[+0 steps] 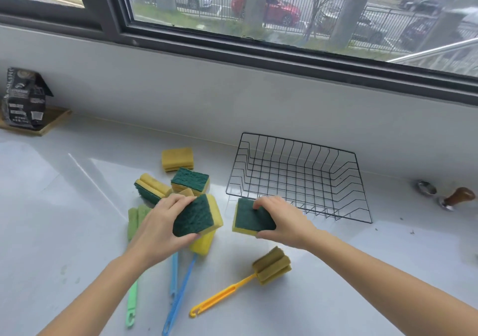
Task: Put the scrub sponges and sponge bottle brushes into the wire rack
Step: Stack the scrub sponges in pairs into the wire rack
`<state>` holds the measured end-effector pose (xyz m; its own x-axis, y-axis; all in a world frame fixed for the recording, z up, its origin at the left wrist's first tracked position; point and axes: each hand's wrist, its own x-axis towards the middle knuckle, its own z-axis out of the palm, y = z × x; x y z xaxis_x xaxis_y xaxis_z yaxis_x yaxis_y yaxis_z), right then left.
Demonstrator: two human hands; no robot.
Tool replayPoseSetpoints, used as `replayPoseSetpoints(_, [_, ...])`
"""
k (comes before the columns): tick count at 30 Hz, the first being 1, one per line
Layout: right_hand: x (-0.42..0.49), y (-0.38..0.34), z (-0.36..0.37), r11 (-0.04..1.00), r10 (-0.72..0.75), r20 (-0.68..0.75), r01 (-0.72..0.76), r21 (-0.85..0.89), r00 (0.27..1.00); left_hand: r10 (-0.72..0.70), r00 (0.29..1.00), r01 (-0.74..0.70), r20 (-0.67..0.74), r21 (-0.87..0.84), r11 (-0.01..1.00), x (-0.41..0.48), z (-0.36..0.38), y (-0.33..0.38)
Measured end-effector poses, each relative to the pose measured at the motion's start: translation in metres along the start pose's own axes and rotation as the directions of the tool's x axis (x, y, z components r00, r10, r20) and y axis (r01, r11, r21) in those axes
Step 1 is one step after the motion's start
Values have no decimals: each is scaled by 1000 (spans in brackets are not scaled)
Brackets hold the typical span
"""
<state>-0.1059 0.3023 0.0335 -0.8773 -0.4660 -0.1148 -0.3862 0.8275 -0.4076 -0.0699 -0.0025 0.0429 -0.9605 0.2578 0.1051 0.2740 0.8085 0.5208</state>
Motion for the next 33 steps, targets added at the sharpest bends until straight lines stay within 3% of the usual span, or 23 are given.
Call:
replayPoseSetpoints(8, [7, 62, -74, 985, 166, -174, -158, 63, 971, 131, 990, -135, 51, 86, 987, 128, 10, 50])
replayPoseSetpoints(19, [55, 150, -78, 948, 315, -99, -308, 75, 944, 217, 929, -313, 298, 326, 892, 250, 82, 90])
replayPoseSetpoints(27, [97, 183, -47, 938, 341, -11, -339, 71, 940, 118, 933, -237, 339, 335, 912, 280, 130, 81])
replayPoseSetpoints(33, [113, 189, -25, 948, 303, -85, -291, 133, 949, 110, 937, -219, 330, 314, 924, 291, 145, 67])
